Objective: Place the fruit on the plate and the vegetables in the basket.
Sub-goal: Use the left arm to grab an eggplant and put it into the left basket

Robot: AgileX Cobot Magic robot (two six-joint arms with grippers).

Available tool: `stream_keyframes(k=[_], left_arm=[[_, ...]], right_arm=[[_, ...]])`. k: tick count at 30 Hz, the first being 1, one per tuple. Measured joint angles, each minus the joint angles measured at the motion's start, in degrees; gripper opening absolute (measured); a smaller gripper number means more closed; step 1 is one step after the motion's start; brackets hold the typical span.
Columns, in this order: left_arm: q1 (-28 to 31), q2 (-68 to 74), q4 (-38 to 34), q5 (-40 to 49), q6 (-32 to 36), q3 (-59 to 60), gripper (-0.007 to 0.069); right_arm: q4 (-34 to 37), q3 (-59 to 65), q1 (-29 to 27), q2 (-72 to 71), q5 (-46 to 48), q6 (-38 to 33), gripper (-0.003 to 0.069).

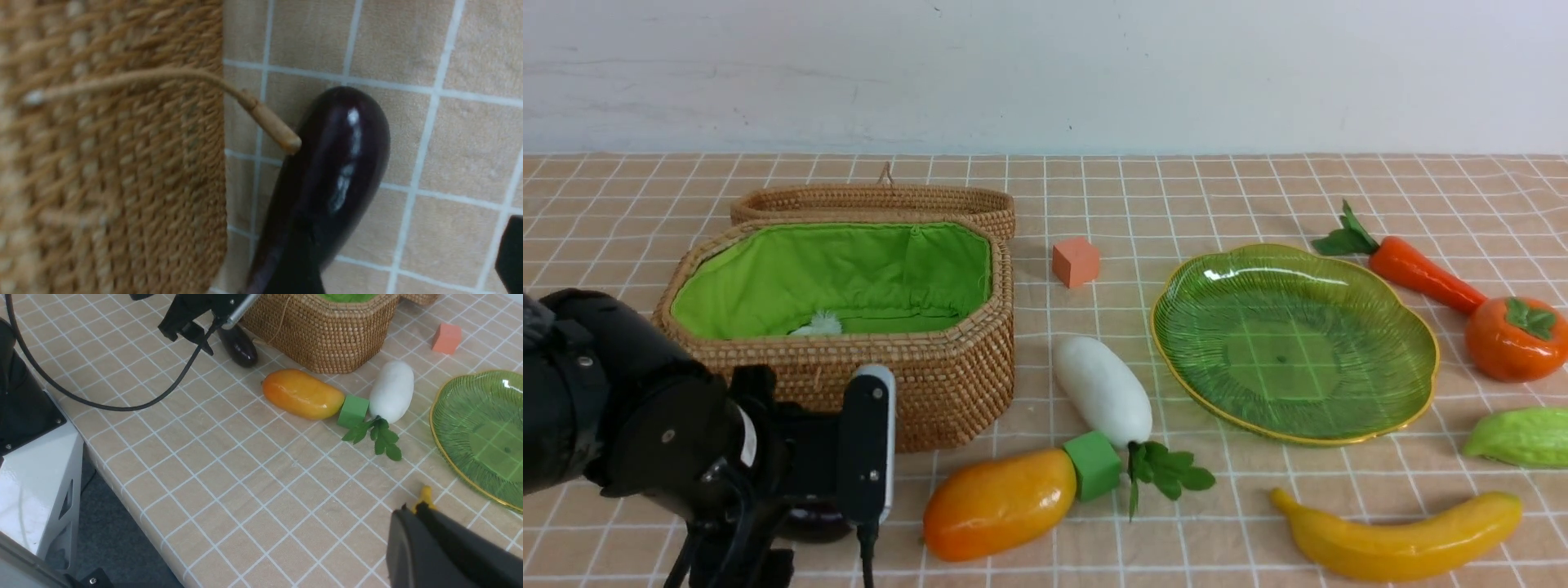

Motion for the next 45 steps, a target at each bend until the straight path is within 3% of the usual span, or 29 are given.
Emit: stream_keyframes(k=[13,18,22,27,31,33,39,45], left_arm=[[-0.1,8.1,6.3,-5.8,2.0,-0.3,0.0549],[-0.1,9.8,4.2,-3.2,2.0,-0.4,0.0535],[-0.1,10.0,-0.2,0.3,2.3,-0.6,0.0457],[-0.1,9.3,-1.6,3.5,2.2,-0.6,0.0453],[-0.2,6.6,-2.7,9.0,-1.5,-1.1,0.0451],[-0.3,1.1,-5.0,11.8,-6.7,-3.3,0.0451],[-3.0,-10.8,-4.7,10.7,-12.7,-15.2,0.0447],[-2.3,-6.5,-1.1,7.3,-14.3,-27.6,0.0447]], right_arm=[[0.9,0.0,0.0,0.0,0.0,0.0,0.0024],[1.3,0.0,0.0,0.0,0.0,0.2,0.0024],[1.3,0.0,0.0,0.0,0.0,0.4,0.0027],[1.4,0.0,0.0,0.0,0.0,0.4,0.0032],[1.4,0.0,0.0,0.0,0.0,0.4,0.0036],[1.5,0.0,0.0,0.0,-0.6,0.4,0.0039],[1.5,0.0,0.0,0.0,-8.3,1.7,0.0045],[2.3,0.0,0.0,0.0,-11.1,3.0,0.0048]])
